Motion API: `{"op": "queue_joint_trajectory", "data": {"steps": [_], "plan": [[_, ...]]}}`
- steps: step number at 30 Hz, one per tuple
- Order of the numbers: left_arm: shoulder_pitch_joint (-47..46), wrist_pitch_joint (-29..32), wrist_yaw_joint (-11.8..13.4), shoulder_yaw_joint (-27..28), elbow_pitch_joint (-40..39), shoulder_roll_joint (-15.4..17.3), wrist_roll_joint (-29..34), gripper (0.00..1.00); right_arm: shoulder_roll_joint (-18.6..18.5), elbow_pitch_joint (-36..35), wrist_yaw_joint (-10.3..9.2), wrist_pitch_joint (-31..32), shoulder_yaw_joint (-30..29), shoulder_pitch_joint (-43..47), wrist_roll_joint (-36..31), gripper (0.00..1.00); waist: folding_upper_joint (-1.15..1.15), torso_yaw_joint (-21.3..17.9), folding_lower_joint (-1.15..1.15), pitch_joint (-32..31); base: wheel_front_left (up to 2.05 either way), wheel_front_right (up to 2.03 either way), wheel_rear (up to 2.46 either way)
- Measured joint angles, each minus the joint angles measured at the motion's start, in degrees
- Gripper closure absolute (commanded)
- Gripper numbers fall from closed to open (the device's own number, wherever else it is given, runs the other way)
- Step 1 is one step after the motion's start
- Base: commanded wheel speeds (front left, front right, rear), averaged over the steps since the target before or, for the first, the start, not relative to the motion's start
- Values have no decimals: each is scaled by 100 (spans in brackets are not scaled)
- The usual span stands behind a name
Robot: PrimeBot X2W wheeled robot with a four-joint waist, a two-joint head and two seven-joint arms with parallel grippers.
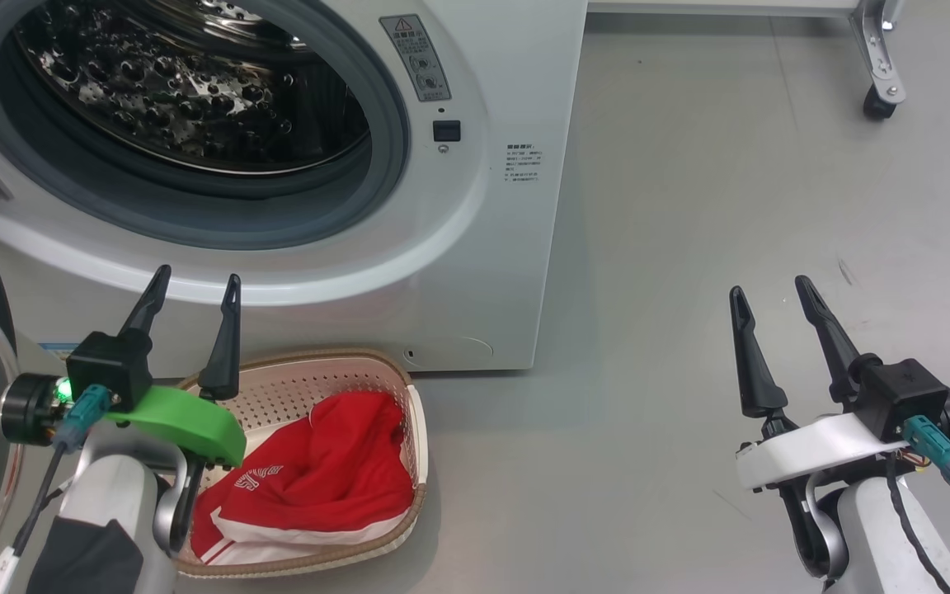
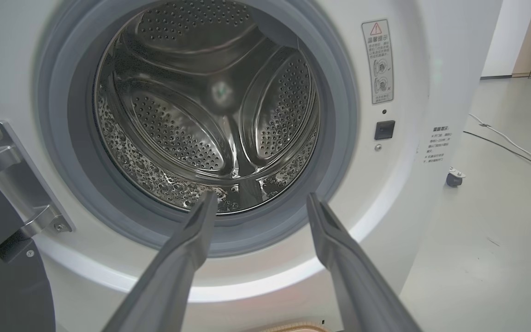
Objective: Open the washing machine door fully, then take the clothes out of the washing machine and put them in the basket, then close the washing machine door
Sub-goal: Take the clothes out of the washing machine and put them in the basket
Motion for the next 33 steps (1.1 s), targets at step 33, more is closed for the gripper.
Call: {"op": "queue_joint_trajectory", "data": {"steps": [33], "plan": [[1316,0,52,292,-1033,-288,122,0,38,-176,-1,0,-67,344,66,0,0,-97,0,-301,0,0,0]]}}
